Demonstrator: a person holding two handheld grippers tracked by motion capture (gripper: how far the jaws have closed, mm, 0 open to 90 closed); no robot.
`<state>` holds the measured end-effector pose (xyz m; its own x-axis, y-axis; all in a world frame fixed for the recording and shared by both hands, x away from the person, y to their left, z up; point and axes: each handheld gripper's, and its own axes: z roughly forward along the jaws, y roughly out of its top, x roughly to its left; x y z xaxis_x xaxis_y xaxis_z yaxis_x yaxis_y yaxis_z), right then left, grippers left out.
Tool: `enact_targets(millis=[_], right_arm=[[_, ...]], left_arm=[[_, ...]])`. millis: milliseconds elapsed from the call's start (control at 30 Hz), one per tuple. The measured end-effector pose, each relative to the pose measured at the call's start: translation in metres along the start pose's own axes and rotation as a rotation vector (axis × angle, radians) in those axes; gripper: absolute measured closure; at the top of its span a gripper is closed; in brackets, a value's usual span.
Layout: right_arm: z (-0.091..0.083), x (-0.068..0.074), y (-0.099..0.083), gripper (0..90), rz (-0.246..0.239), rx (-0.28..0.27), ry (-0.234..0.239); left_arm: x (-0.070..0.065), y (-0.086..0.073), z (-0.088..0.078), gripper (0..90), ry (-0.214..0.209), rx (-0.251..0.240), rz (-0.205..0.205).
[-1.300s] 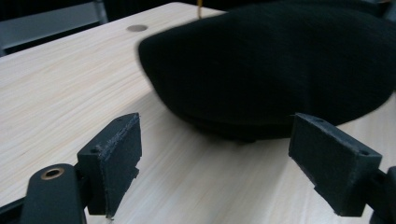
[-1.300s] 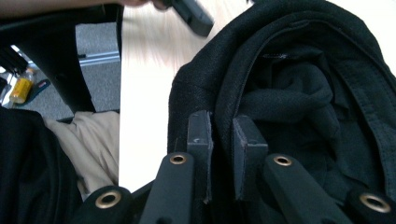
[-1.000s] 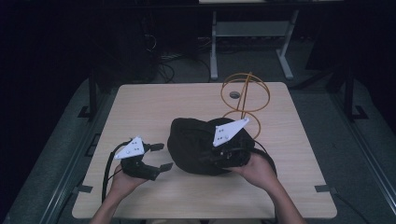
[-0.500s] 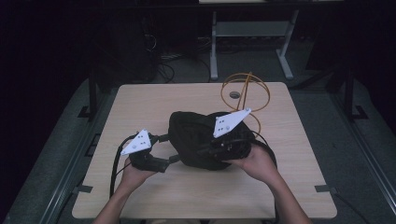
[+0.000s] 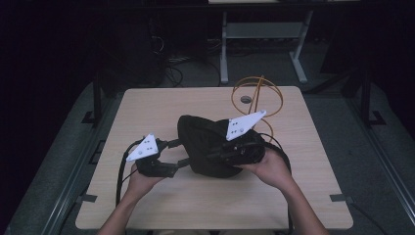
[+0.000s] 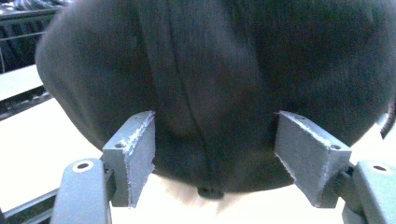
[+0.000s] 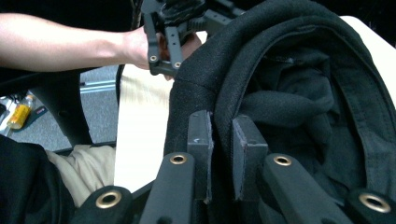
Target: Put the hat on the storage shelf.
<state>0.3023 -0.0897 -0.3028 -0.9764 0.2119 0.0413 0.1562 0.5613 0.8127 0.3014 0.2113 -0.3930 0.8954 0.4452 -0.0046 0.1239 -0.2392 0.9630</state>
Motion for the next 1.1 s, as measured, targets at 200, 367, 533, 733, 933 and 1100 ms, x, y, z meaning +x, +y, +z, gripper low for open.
enact_targets(millis=[200,367,533,733,933,1100], right_arm=[[-0.002,-0.001,0.003,79.5,0.000,-0.020,-0.012],[-0.002,-0.002,0.005,79.6,0.009,-0.028,-0.010],[0.005,-0.001,0.008,79.6,0.001,-0.025,0.005],[0.010,0.001,0.010,79.7,0.001,-0.031,0.012],[0.010,0.000,0.011,79.5,0.016,-0.068,0.002],[0.006,-0.003,0.009,77.0,0.045,-0.096,-0.008]], left_arm=[[-0.004,-0.001,-0.004,28.5,-0.047,0.003,0.014],[-0.014,0.003,0.007,26.8,-0.088,0.031,0.060],[-0.018,0.007,0.016,29.7,-0.062,0.043,0.095],[-0.016,0.010,0.014,72.4,-0.039,0.009,0.133],[-0.013,0.019,0.008,86.1,-0.005,-0.001,0.129],[-0.013,0.031,0.002,86.4,0.007,-0.008,0.108]])
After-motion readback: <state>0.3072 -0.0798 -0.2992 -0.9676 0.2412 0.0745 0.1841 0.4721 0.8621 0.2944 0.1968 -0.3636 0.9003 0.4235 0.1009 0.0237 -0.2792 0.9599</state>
